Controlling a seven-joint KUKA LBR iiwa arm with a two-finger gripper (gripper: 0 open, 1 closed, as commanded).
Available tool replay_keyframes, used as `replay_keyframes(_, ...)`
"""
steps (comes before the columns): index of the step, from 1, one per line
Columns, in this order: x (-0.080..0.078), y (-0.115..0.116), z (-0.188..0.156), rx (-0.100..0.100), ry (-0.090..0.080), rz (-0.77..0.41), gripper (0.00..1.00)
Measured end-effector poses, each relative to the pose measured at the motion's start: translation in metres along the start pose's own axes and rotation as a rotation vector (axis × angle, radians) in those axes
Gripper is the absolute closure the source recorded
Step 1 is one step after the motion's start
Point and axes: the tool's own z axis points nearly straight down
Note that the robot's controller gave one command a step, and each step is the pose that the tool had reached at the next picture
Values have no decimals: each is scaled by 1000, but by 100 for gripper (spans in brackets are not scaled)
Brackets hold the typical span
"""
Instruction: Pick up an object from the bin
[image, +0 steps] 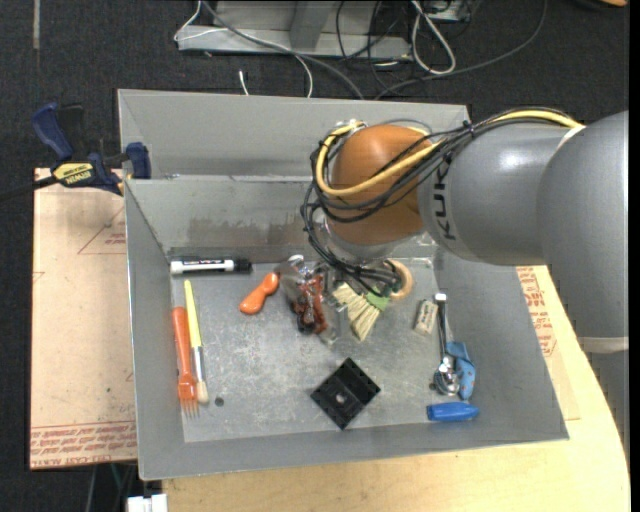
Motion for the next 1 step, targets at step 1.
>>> replay_keyframes(1, 0, 0, 0, 0, 0, 0, 100)
